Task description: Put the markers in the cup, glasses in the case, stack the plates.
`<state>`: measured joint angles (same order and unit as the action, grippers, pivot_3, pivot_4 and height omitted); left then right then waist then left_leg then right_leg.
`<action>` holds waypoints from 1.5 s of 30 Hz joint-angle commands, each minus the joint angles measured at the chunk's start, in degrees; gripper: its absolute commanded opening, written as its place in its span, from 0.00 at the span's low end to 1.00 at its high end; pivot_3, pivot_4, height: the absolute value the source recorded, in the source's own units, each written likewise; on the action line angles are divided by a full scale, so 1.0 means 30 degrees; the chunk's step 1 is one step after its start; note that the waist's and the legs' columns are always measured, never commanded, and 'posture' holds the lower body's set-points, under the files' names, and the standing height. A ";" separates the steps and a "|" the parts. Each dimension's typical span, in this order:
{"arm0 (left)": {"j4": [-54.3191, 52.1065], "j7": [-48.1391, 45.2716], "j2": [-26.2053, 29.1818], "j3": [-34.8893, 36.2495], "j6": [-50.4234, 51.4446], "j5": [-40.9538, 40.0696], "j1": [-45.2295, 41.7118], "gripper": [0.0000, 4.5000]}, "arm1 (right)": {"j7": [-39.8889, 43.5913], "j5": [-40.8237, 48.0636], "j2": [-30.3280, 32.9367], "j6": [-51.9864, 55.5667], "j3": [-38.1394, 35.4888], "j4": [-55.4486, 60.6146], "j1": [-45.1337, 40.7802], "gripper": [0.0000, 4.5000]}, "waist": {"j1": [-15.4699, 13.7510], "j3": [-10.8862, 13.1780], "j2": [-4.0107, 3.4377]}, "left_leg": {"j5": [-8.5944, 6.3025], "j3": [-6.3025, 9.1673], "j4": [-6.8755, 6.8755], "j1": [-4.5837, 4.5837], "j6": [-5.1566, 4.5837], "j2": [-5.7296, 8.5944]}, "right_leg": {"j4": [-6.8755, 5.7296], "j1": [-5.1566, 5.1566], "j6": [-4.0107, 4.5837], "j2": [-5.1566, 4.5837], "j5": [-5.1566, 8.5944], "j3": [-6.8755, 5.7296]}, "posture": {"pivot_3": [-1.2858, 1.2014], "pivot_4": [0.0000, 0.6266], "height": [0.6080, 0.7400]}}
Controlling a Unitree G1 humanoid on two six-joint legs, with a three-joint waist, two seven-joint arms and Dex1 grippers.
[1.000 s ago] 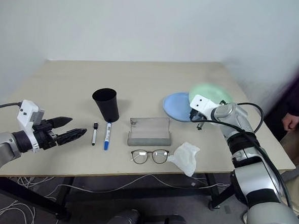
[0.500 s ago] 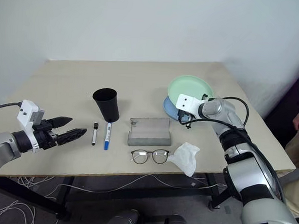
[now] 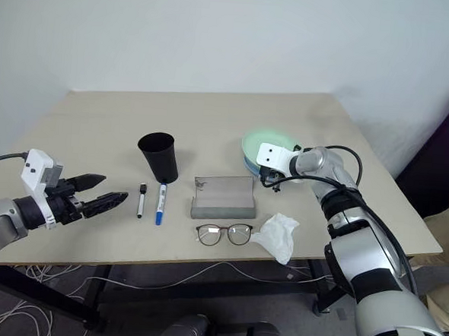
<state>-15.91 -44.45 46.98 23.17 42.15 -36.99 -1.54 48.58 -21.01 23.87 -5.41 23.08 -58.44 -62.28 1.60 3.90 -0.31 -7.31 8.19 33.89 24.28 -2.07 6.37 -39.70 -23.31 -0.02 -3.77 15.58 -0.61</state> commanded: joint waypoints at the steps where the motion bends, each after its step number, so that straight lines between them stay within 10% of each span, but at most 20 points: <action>1: -0.0631 0.0018 0.0204 0.0573 0.0007 -0.0307 -0.0110 1.00 | -0.0252 -0.0036 0.0170 -0.0353 -0.0337 0.0184 -0.0795 0.37 | -0.0001 0.0000 0.0000 | 0.0000 0.0001 0.0000 -0.0004 0.0000 0.0000 | 0.0000 0.0005 0.0001 0.0000 -0.0001 0.0000 | 0.52 0.00 1.00; 18: -0.0496 -0.0280 0.0322 0.0273 0.0155 -0.0296 -0.0462 1.00 | 1.2236 0.5009 0.4279 0.4110 -0.1515 0.9007 0.2172 0.37 | -0.0006 0.0003 -0.0003 | -0.0003 0.0001 -0.0002 -0.0008 -0.0003 -0.0009 | 0.0004 0.0018 0.0008 -0.0027 0.0001 -0.0012 | 0.52 0.00 1.00; 45: -0.0793 -0.0323 0.0282 0.0534 0.0494 -0.0406 -0.0228 1.00 | 1.2878 0.4359 0.4683 0.8438 -0.0172 0.7684 0.3613 0.37 | -0.0095 0.0004 -0.0002 | -0.0004 -0.0003 0.0010 0.0043 -0.0001 -0.0017 | 0.0005 -0.0021 0.0010 -0.0051 0.0001 -0.0038 | 0.52 0.00 1.00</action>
<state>-16.32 -45.18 47.03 23.14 43.85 -37.10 -1.83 88.10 -7.39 37.33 20.29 23.17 -34.91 -50.04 1.32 3.92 -0.31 -7.33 8.18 33.92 24.41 -2.08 6.32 -39.69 -23.38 0.01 -3.92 15.59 -0.72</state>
